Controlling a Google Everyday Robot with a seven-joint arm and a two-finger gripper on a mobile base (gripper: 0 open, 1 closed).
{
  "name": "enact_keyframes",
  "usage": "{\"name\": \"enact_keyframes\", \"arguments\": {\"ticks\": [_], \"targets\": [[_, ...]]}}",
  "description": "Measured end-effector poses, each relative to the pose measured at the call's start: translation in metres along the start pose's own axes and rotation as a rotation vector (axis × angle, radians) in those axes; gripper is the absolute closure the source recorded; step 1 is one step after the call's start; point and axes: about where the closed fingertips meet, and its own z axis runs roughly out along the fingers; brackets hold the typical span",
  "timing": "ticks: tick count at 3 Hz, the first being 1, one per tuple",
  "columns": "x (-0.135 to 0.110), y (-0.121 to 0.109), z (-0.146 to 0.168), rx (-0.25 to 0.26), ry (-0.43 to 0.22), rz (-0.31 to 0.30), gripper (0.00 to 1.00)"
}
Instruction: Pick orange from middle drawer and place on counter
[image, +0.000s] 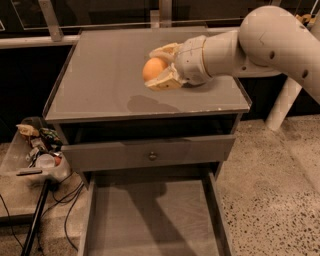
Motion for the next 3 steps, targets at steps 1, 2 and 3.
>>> {"name": "enact_keyframes", "arguments": {"ticks": [1,2,3], "targets": [[-0.006,-0.010,0.020,-0.031,-0.014,-0.013,1.00],[-0.005,-0.015,0.040,-0.052,0.003,-0.032,1.00],[0.003,-0.021,0.063,-0.061,0.040,-0.043,1.00]]}}
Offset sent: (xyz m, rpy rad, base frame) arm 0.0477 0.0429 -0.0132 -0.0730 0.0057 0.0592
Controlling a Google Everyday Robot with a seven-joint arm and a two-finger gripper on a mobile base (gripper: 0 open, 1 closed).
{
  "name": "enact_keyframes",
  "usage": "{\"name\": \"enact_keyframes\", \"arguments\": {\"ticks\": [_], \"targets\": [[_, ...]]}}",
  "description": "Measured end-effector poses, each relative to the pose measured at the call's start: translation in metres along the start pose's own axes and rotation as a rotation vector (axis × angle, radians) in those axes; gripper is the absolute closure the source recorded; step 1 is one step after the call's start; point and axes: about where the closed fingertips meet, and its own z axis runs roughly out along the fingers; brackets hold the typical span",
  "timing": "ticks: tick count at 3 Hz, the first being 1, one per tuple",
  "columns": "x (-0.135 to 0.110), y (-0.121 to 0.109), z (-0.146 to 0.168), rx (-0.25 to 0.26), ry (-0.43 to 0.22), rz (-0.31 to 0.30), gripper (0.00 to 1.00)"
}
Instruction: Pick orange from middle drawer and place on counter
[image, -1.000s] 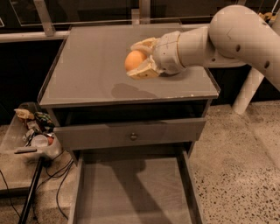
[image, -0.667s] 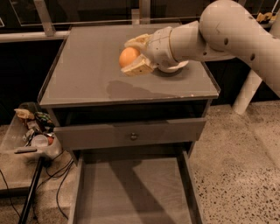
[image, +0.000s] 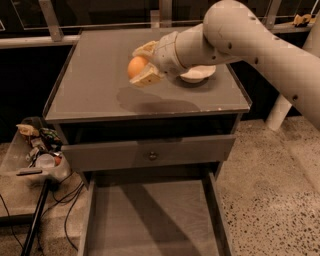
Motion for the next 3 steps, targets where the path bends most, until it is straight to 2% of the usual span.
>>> {"name": "enact_keyframes", "arguments": {"ticks": [1,3], "targets": [[0.017,-0.002,0.023,-0.012,0.039,0.020,1.00],[0.040,-0.002,0.048,-0.045,0.062,0.079,1.00]]}}
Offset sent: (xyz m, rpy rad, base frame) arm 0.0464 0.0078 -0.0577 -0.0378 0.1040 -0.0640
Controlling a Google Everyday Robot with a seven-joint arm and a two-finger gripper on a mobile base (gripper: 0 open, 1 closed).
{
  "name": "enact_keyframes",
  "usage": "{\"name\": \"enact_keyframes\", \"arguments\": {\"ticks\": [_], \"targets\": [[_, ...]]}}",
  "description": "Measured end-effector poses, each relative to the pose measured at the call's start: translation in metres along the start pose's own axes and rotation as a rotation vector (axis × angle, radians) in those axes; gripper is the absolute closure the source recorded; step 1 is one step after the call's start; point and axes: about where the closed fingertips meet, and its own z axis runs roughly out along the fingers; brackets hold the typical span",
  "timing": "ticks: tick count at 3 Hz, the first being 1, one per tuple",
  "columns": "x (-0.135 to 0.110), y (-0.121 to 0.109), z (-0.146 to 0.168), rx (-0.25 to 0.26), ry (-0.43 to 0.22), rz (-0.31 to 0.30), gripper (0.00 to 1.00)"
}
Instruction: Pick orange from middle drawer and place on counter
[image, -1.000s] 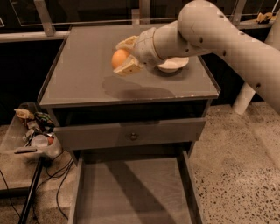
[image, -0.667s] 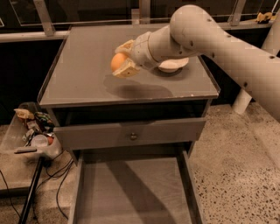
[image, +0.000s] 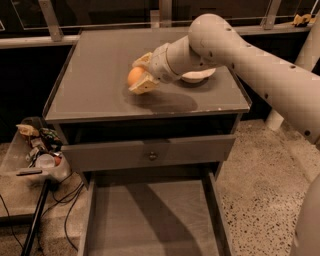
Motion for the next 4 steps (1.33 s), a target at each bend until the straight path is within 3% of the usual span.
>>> {"name": "enact_keyframes", "arguments": {"ticks": [2,4], "targets": [[0.0147,0.0014,0.0045,-0.024,0.007,0.034,1.00],[0.0147,0.0014,0.0045,-0.024,0.007,0.034,0.58]]}}
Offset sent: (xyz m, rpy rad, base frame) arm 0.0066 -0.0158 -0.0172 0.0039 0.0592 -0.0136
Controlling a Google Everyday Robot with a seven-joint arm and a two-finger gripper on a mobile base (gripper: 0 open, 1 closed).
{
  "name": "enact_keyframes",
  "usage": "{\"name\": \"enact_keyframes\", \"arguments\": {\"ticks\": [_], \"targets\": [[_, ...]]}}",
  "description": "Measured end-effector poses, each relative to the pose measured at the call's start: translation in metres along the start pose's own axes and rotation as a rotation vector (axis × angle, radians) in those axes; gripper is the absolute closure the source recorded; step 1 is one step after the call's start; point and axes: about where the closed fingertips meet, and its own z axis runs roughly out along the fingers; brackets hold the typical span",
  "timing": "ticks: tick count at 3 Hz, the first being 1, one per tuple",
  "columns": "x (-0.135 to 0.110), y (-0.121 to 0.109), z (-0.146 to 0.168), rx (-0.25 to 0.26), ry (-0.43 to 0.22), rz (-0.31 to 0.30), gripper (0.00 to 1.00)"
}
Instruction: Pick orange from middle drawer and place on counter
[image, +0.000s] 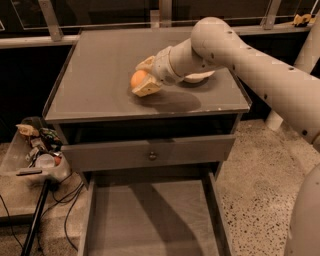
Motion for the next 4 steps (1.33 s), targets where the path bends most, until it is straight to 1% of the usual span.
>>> {"name": "enact_keyframes", "arguments": {"ticks": [2,3,4], "targets": [[0.0000,0.0001,0.0001,0.000,0.000,0.000,0.12],[0.0000,0.0001,0.0002,0.000,0.000,0.000,0.00],[-0.0001,0.0001,0.0002,0.000,0.000,0.000,0.00]]}}
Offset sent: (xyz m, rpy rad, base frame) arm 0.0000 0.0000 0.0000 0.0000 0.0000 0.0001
